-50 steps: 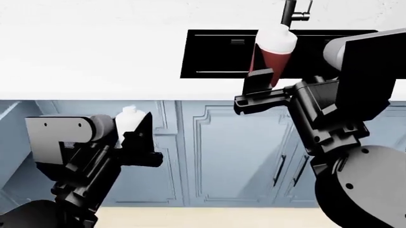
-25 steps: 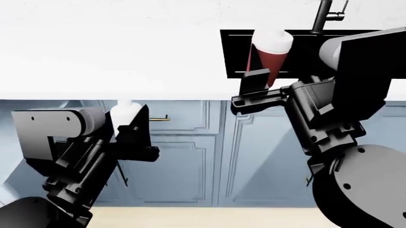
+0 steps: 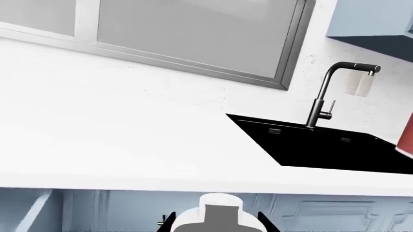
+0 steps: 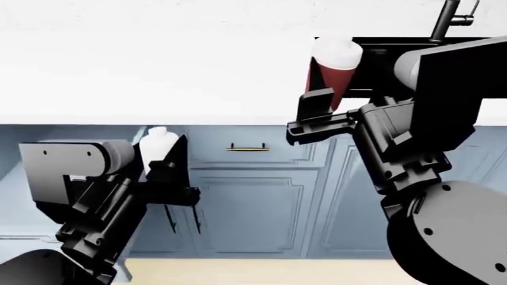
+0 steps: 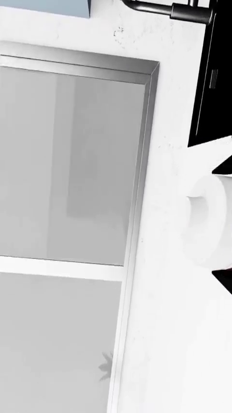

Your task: Pick and place the shaker into the drawer. Then close the cabinet.

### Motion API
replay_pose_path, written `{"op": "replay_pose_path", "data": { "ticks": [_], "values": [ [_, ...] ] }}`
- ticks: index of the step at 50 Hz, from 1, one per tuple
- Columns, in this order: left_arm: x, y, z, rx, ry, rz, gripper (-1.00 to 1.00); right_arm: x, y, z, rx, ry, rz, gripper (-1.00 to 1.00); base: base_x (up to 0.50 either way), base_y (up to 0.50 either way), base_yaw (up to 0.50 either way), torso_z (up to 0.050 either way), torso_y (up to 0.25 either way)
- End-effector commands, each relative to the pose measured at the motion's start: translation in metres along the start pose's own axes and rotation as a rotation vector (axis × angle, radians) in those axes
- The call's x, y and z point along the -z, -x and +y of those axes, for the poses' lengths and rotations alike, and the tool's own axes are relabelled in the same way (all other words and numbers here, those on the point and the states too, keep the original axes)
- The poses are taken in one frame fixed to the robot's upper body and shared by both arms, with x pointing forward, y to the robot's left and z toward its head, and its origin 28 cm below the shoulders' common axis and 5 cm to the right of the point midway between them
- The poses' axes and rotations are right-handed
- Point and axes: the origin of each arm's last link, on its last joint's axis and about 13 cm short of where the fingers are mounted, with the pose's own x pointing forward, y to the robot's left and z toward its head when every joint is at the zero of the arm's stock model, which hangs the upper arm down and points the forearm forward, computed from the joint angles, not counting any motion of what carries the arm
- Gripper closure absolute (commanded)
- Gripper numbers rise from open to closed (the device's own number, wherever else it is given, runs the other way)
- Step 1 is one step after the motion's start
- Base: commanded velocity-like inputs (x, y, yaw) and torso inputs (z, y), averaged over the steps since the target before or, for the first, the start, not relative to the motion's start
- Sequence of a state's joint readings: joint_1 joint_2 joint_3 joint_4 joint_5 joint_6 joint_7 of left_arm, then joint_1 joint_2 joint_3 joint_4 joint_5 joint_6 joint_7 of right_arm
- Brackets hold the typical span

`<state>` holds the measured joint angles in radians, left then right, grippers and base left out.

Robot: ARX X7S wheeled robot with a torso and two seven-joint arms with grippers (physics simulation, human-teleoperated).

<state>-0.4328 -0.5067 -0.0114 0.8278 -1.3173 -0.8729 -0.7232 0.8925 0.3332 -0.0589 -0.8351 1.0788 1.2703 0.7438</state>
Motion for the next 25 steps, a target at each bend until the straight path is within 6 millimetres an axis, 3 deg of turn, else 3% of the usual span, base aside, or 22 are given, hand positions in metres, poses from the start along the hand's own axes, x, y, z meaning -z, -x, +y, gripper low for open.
{"op": "replay_pose_path", "data": {
  "ticks": [1, 25],
  "values": [
    [0.0016, 0.0004, 0.0004, -0.005, 0.009, 0.001, 1.00, 0.0008, -0.0004, -0.0001, -0.005, 0.006, -0.012, 1.00, 0.00, 0.50, 0.00, 0.000, 0.000],
    [0.0008, -0.0008, -0.0003, -0.002, 0.007, 0.002, 1.00, 0.0011, -0.0027, -0.0009, -0.006, 0.026, -0.019, 1.00, 0.00, 0.50, 0.00, 0.000, 0.000]
  ]
}}
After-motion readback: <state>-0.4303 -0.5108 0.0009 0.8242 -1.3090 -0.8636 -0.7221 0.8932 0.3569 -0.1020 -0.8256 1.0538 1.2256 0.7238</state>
